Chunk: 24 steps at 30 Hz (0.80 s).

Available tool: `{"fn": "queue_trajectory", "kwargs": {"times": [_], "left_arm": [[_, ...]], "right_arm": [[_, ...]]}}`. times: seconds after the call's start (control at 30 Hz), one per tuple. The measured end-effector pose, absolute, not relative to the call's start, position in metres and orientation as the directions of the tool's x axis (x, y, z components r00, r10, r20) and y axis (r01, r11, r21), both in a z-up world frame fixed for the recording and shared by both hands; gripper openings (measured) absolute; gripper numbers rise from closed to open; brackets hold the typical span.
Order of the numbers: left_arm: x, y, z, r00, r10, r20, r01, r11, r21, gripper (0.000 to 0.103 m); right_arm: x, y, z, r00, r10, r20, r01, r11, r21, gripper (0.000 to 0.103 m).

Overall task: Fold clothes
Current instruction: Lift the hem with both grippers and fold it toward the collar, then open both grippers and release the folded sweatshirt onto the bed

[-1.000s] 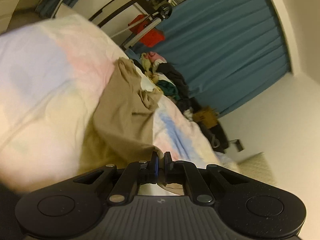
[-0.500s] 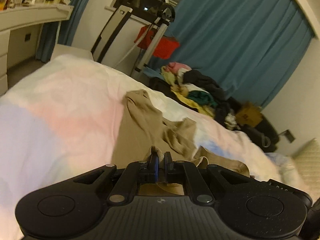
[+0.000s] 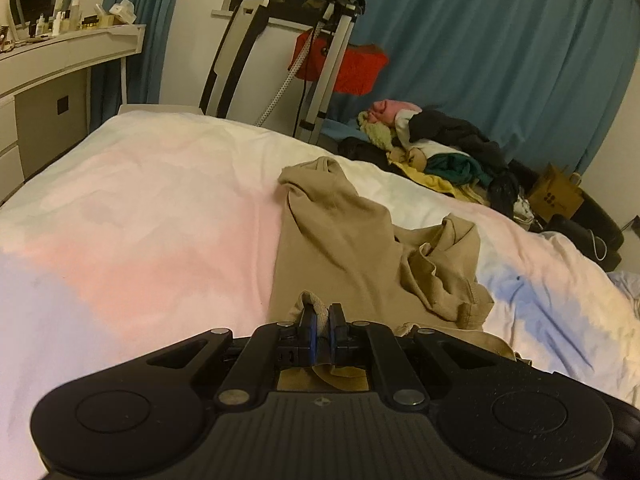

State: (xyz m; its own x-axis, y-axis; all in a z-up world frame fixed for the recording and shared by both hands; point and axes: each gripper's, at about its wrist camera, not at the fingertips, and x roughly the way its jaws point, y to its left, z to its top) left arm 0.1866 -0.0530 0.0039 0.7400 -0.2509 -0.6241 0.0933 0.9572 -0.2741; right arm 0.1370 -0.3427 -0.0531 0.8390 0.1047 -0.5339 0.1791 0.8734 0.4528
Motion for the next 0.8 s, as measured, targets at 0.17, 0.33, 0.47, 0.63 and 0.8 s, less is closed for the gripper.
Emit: {"fn": "queue_trajectory", "kwargs": {"times": [0.17,0.33,0.47,0.63,0.8], "left_arm": [[0.161,-0.044,0.012,0.759,-0.291,-0.582,0.144,0.948,-0.285,0.061],[0.113,-0.030,0.015,0.778,-0.351,-0.521,0.226,0.930,-0.290,0.076],[0.092,-0.024,0.005,0.775,-0.358,-0.520,0.240,0.929,-0.283,0.077],[0.097,-0.040,-0.008,0.757,-0.343,-0.556,0.262,0.939,-0.223,0.080],[0.121,-0.060,-0.032,0.742,-0.334,-0.582,0.289,0.942,-0.171,0.080]], "right_arm": [[0.124,-0.344,-0.039,0.828,0.158,-0.538,0.159,0.854,0.496,0.026],[0.088,-0.337,-0.022,0.835,0.252,-0.489,0.079,0.825,0.560,0.074],[0.068,-0.325,-0.015,0.832,0.291,-0.473,0.027,0.830,0.557,0.073],[0.083,-0.320,-0.027,0.796,0.312,-0.519,0.042,0.826,0.561,0.028],[0.110,-0.310,-0.056,0.757,0.252,-0.603,0.089,0.875,0.477,0.018]]}}
